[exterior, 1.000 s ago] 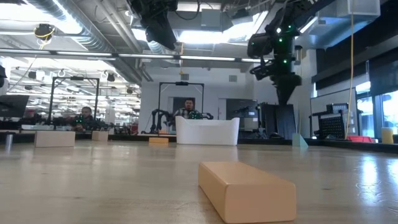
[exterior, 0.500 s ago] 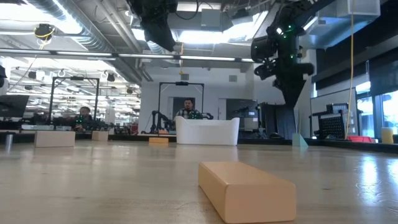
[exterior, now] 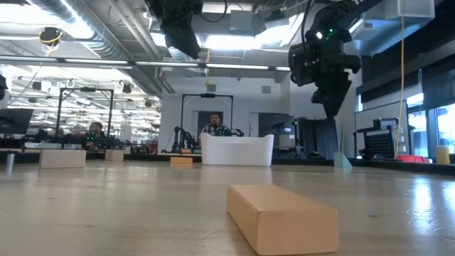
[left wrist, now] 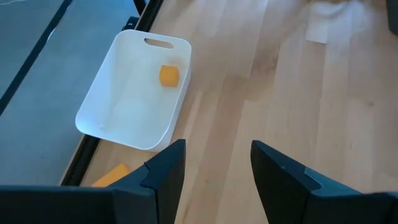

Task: Sort & place blocks by color
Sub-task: Put the light blue block into the black bin

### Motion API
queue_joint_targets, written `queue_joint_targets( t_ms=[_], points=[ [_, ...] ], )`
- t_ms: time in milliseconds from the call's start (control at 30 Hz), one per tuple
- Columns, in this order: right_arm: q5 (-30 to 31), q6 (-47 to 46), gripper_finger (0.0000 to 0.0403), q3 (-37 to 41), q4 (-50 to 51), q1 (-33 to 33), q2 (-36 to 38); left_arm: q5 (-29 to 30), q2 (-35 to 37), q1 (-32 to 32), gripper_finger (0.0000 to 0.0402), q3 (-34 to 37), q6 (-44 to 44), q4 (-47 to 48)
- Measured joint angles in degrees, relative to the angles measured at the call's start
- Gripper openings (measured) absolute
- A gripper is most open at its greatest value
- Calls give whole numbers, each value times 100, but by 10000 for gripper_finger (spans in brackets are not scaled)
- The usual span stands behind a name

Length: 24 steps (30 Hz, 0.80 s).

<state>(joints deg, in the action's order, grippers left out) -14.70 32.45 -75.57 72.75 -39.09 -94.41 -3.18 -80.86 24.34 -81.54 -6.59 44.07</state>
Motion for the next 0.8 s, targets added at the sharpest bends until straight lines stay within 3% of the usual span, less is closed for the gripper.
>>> queue_joint_targets(
  t_ms=[800],
  points=[
    [-22, -65, 120, 0, -403, 0, 0, -4, 0, 0, 174, 0, -2, -1]
  ],
)
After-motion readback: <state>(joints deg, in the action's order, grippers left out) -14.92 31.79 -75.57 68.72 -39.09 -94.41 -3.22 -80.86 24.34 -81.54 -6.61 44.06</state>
